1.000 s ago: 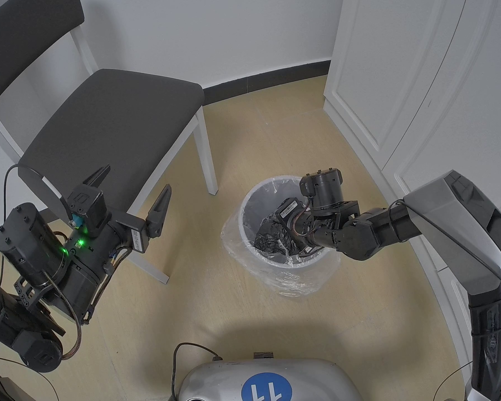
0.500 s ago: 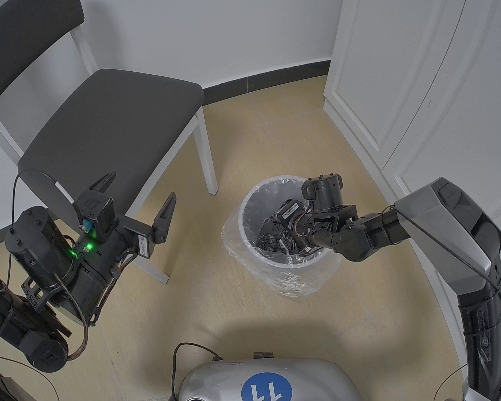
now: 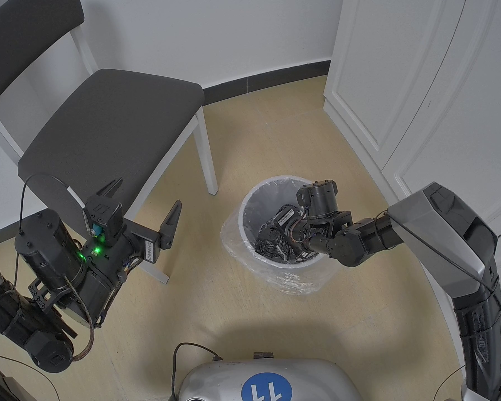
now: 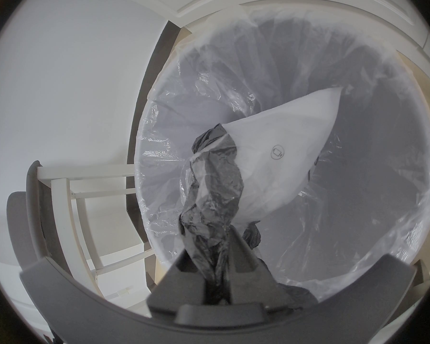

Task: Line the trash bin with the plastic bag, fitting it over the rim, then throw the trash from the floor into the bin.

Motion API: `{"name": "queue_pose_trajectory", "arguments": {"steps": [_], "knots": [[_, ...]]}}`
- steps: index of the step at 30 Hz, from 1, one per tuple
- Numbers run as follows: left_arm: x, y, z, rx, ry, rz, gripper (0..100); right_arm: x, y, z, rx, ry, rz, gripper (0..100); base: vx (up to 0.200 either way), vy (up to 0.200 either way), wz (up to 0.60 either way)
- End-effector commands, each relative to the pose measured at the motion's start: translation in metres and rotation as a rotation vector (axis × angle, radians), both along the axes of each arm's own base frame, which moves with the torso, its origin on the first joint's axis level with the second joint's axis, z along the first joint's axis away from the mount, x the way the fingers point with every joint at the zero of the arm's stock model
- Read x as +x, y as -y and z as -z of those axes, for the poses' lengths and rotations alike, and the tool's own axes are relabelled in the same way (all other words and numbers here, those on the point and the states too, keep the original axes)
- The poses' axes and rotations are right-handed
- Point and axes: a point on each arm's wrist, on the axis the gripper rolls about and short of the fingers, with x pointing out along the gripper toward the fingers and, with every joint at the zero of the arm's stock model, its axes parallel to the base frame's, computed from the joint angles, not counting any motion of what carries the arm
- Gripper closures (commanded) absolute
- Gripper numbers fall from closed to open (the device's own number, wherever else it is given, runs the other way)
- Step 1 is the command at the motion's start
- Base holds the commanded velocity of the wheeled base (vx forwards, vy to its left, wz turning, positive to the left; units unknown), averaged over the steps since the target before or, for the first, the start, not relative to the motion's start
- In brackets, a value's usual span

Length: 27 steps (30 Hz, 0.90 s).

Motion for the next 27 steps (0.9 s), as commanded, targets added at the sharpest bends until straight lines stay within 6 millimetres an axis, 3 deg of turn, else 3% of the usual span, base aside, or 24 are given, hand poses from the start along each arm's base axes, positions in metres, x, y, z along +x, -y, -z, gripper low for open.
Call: {"name": "queue_pose_trajectory", "arguments": {"steps": [1,9,16,19,23,27], "knots": [[0.0,0.0,0.001,0.001,-0.003,0.0,0,-0.001,-0.001,0.0,-0.001,-0.003,-0.002,0,0.0,0.0,0.0],[0.0,0.0,0.0,0.0,-0.001,0.0,0,-0.001,0.0,-0.003,-0.003,0.007,0.004,0,0.0,0.0,0.0],[0.0,0.0,0.0,-0.001,0.001,0.0,0,-0.006,0.003,-0.031,-0.012,0.071,0.03,0,0.0,0.0,0.0],[0.0,0.0,0.0,-0.001,0.001,0.0,0,-0.013,0.001,-0.038,-0.031,0.085,0.019,0,0.0,0.0,0.0],[-0.001,-0.001,-0.001,-0.003,0.004,0.0,0,-0.029,0.001,-0.063,-0.085,0.148,0.005,0,0.0,0.0,0.0],[-0.001,-0.001,-0.002,-0.004,0.005,0.0,0,-0.052,0.006,-0.079,-0.225,0.211,-0.043,0,0.0,0.0,0.0]]}}
